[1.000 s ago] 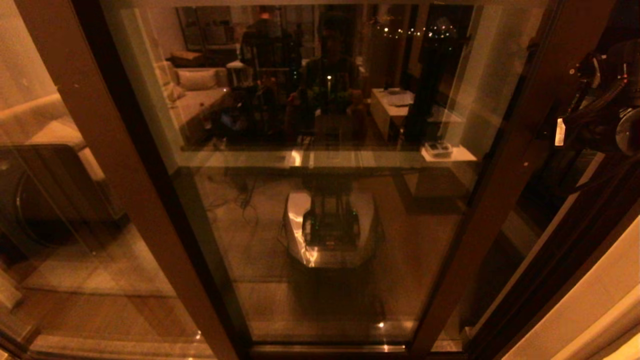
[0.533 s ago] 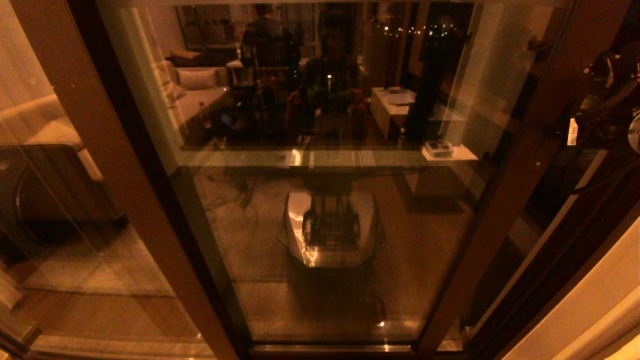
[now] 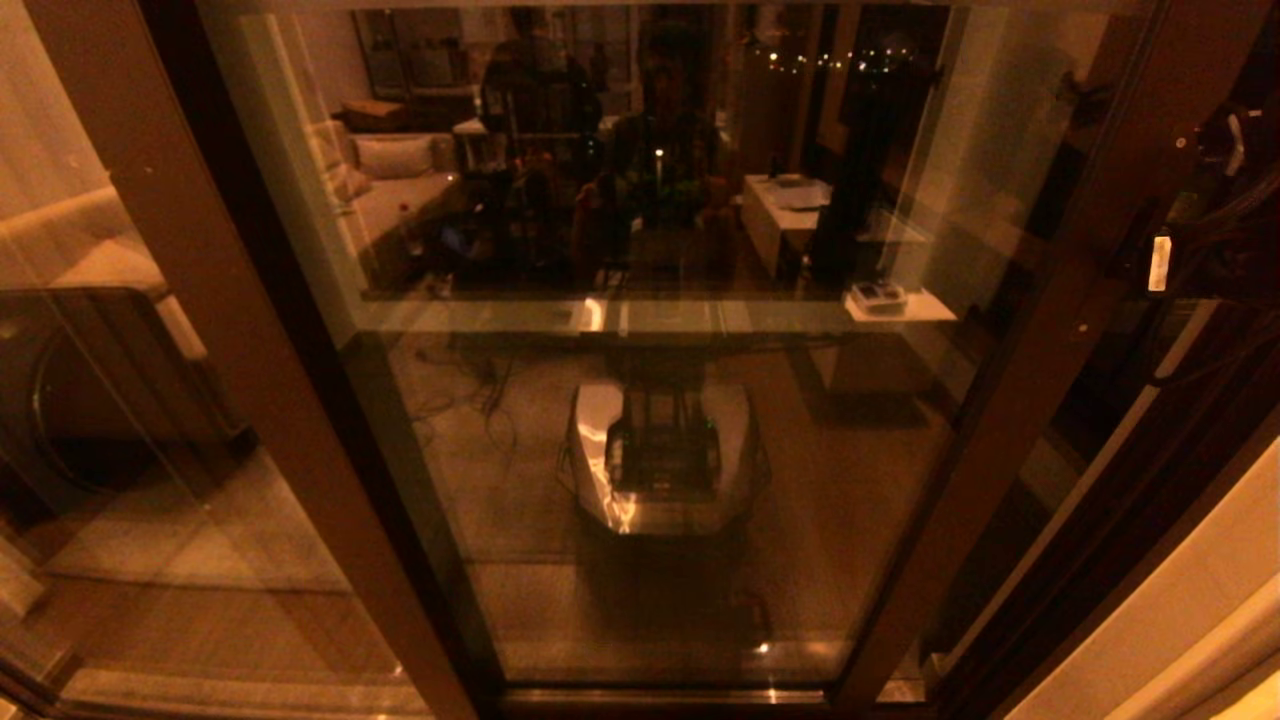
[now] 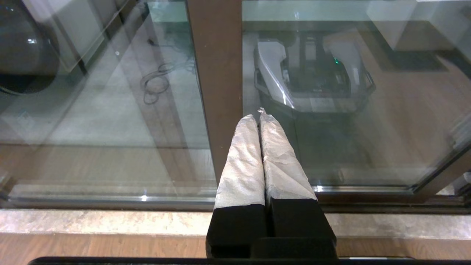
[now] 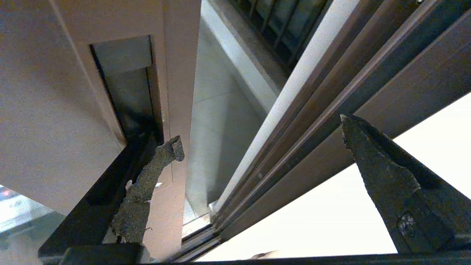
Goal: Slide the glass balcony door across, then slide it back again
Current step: Close the slid door
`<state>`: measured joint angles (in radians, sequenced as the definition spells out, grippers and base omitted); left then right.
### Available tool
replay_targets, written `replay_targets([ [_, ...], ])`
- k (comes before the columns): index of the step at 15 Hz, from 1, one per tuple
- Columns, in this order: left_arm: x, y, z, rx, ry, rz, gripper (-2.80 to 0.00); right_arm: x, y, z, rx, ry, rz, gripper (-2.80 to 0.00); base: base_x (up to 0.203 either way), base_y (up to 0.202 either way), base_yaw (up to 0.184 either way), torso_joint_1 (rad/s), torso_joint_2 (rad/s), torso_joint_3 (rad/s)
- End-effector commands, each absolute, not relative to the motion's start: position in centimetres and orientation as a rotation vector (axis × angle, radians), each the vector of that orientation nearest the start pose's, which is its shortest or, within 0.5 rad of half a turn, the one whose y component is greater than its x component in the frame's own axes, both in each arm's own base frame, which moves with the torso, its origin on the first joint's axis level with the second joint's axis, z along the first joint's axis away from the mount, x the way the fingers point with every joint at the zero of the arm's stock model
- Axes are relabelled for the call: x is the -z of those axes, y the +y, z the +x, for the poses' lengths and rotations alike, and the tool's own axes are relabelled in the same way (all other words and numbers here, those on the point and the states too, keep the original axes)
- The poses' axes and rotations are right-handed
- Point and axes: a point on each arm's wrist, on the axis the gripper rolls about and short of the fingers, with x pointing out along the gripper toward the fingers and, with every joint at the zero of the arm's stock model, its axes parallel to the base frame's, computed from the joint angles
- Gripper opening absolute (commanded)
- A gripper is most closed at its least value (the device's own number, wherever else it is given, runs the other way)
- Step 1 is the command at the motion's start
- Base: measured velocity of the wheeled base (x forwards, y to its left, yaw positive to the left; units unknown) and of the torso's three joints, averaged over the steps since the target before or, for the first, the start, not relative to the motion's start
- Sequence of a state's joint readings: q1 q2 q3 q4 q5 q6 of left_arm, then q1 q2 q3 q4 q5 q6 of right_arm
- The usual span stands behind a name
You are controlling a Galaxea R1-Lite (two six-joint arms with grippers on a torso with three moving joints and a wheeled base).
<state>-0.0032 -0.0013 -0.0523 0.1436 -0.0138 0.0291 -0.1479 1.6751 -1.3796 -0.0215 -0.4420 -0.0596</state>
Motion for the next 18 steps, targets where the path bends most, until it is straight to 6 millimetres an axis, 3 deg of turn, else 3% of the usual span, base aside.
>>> replay_targets([
  [1,-7.5,0.0,-2.8,0.018,0.089,0.029,-2.80,-29.4,-6.5,31.0,0.602,0.286,-0.093,0.00,0.000,0.000,0.000,0.000,0.00,0.000],
  [18,-7.5,0.0,-2.8,0.018,0.090,0.029,-2.80,-29.5,-7.7,30.9,0.612,0.278,-0.092,0.00,0.000,0.000,0.000,0.000,0.00,0.000],
])
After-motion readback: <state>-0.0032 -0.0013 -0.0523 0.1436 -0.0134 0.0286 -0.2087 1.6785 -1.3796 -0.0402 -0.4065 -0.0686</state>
